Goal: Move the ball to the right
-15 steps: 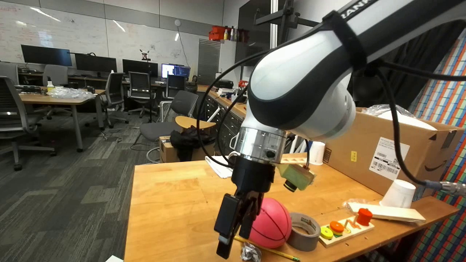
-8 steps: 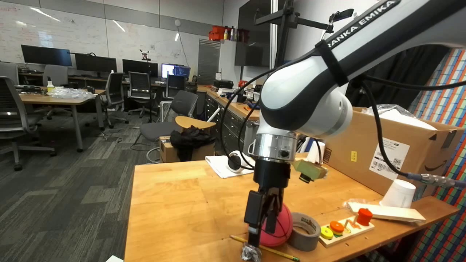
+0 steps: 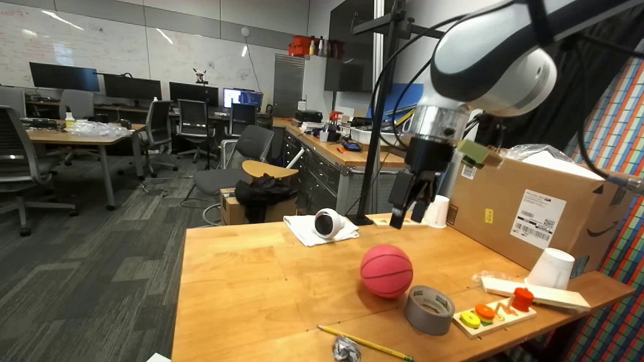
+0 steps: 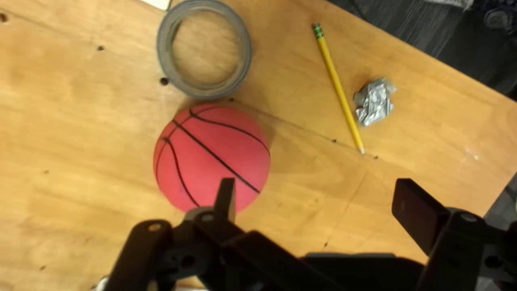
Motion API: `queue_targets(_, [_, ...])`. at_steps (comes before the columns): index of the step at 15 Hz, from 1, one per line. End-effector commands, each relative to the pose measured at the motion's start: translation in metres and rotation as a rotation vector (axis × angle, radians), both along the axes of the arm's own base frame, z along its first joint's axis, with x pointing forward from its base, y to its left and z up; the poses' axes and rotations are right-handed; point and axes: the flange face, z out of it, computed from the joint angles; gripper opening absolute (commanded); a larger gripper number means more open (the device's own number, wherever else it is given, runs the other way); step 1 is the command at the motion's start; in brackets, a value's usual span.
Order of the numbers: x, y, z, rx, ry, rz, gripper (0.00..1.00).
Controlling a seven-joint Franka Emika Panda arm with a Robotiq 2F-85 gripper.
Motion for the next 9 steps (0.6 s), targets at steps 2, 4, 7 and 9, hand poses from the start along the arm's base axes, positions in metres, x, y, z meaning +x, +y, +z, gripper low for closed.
queue_targets(2, [-0.026,0.023,0.075,-0.069,-0.187,0.019,1.0])
queue_targets(4, [-0.041,0.058,0.067,-0.043,-0.18,0.076,1.0])
queue_targets(7, [-0.062,0.107,0.043,-0.019,-0.129,0.137,1.0])
queue_targets(9, [-0.073,0.123,0.029,-0.023,-0.086,0.146,1.0])
